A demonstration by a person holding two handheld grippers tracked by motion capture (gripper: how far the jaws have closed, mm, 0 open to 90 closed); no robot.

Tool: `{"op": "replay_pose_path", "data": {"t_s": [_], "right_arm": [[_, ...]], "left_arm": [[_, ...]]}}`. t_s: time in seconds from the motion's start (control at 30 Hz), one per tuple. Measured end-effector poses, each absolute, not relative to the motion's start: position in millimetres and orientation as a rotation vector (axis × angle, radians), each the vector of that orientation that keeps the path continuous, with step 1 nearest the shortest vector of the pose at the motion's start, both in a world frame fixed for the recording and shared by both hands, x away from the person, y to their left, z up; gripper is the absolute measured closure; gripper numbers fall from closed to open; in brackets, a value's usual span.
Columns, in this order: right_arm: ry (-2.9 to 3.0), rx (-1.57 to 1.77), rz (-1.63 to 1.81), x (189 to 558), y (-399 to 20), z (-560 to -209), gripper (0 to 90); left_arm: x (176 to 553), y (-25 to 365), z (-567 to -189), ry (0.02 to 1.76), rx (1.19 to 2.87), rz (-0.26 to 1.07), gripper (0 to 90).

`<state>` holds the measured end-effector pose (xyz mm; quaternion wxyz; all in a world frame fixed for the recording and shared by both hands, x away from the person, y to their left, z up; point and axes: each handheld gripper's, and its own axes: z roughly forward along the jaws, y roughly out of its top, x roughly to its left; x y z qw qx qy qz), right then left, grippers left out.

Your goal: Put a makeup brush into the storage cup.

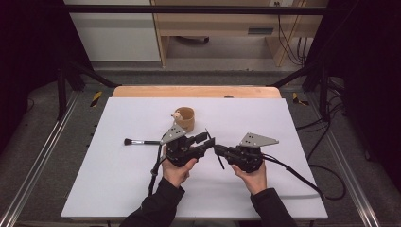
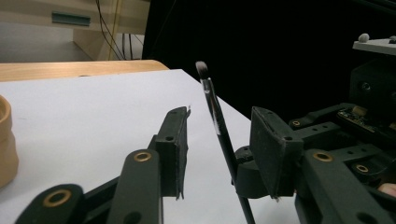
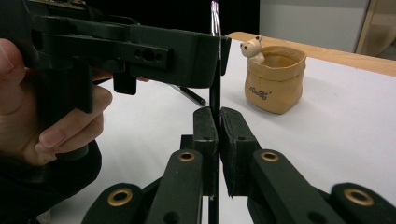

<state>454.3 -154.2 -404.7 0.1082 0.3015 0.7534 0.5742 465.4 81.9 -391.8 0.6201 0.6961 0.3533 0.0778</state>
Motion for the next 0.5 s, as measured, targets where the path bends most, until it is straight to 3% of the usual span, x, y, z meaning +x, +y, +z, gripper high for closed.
{"op": "replay_pose_path", "data": {"t_s": [0.5], "right_arm": [[2.220, 0.878, 1.686, 453.6, -152.7, -404.1, 85.8]], "left_arm": [[464.2, 76.1, -394.9, 0.823, 1.578, 0.142, 74.7]]}}
